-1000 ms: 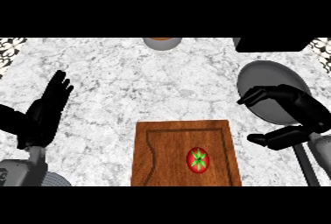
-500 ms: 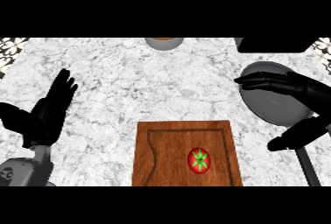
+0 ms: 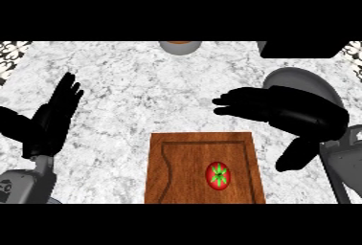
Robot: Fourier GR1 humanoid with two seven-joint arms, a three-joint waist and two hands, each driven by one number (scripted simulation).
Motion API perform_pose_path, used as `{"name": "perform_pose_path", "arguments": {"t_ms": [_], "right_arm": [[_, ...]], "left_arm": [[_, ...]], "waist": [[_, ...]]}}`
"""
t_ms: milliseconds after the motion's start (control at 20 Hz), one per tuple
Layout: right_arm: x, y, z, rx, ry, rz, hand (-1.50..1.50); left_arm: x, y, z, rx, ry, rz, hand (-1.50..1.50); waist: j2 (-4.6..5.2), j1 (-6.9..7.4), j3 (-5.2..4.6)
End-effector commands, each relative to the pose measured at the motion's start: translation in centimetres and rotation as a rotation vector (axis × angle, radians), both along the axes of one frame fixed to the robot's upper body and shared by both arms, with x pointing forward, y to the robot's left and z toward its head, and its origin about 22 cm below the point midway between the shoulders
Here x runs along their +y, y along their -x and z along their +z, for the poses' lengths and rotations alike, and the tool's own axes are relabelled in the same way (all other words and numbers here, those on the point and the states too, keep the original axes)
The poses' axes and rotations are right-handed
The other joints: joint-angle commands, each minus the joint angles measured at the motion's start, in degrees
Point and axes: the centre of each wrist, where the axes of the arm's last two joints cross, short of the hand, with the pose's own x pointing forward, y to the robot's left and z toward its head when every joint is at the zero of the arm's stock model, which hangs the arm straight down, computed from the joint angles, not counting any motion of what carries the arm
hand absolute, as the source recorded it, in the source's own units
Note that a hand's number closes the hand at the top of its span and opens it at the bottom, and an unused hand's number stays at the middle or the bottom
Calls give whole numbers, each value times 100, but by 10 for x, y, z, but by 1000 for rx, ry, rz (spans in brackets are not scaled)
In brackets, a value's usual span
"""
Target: Pick the tomato from the cutting board and place it in the pan
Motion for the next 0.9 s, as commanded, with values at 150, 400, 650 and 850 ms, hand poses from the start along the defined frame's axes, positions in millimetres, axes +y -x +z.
{"name": "perform_pose_path", "arguments": {"t_ms": [150,400,650,850], "right_arm": [[30,15,-10,46,407,47,-150],[54,34,-11,27,454,80,-150],[52,62,-22,-131,522,81,-150],[51,78,-1,-195,537,38,-150]], "left_arm": [[7,8,0,15,12,-8,0],[2,8,-4,4,14,8,0],[1,8,-3,8,11,22,0],[-1,2,-14,22,23,18,0]], "waist": [[-4,29,-30],[4,-23,-26],[2,-40,-22],[2,-78,-25]]}}
